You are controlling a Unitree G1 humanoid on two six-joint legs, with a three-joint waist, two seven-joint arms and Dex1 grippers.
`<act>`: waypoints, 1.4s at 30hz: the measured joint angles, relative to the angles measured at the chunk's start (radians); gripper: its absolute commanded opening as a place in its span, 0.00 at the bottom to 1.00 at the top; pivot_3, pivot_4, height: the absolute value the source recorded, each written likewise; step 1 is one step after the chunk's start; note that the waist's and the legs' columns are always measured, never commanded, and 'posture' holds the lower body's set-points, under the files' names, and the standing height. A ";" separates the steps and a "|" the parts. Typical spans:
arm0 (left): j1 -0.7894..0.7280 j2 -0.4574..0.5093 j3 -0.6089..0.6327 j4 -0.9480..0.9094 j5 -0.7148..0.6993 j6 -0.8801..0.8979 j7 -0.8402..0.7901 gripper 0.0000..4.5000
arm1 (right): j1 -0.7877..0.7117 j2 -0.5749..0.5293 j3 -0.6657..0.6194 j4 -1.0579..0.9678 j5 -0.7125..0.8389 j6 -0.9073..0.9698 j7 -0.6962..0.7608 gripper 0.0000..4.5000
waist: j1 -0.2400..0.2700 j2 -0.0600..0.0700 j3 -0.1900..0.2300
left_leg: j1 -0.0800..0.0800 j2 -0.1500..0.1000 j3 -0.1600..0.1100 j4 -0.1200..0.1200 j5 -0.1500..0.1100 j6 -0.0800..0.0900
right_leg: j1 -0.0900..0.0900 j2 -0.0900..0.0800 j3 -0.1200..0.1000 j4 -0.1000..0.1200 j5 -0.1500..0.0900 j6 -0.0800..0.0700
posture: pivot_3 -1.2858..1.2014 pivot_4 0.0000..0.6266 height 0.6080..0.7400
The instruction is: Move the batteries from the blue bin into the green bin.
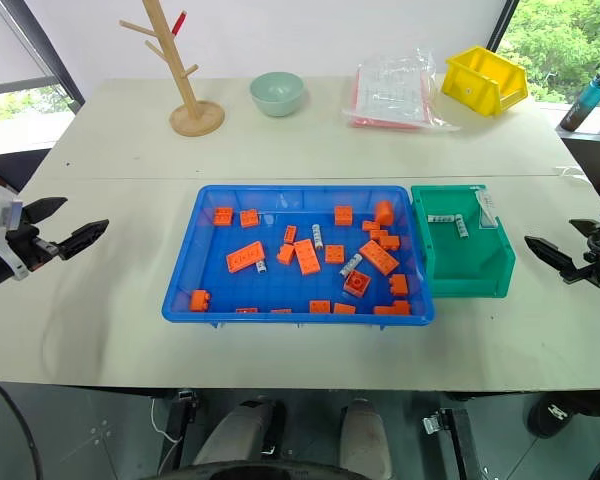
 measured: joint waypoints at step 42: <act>-0.130 0.124 -0.128 -0.263 -0.209 0.222 -0.320 1.00 | -0.705 0.390 0.794 -0.411 -0.033 0.302 0.322 0.99 | -0.025 0.001 0.001 | -0.002 0.000 -0.005 0.000 0.000 0.000 | -0.002 0.001 -0.001 0.002 0.000 0.000 | 0.52 0.24 0.90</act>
